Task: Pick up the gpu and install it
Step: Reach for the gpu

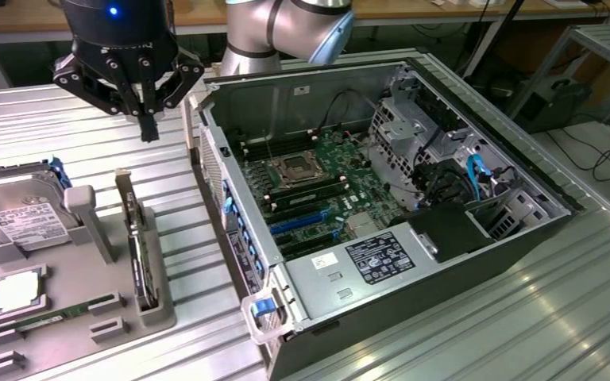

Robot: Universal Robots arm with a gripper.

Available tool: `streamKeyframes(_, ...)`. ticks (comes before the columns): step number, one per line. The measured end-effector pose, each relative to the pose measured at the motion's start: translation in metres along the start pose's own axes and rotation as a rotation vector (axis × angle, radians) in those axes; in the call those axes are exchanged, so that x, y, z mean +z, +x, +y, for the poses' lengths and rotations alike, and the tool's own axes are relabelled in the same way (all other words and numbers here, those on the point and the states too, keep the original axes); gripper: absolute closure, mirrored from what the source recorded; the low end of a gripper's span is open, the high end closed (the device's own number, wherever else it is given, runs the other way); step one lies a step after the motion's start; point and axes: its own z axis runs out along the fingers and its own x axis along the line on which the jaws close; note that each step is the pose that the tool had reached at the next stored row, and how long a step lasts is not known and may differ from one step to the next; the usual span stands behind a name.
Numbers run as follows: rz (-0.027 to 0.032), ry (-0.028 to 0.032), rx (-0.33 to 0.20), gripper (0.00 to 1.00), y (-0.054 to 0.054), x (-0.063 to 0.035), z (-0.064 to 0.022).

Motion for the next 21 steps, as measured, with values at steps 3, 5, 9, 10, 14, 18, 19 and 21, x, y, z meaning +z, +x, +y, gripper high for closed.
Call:
streamKeyframes(3,0.0001,0.0,0.0,0.89,0.004,-0.0001,-0.0004)
streamKeyframes(5,0.0,0.0,0.0,0.89,0.006,-0.0001,-0.0008)
streamKeyframes(9,0.0,0.0,0.0,0.89,0.009,-0.0002,-0.0013)
streamKeyframes(10,0.0,0.0,0.0,0.89,0.01,-0.0002,-0.0014)
streamKeyframes(14,0.0,0.0,0.0,0.89,0.014,-0.0002,-0.0019)
streamKeyframes(18,0.0,0.0,0.0,0.89,0.018,-0.0003,-0.0024)
streamKeyframes(19,0.0,0.0,0.0,0.89,0.02,-0.0003,-0.0025)
streamKeyframes(21,0.0,0.0,0.0,0.89,0.023,-0.0004,-0.004)
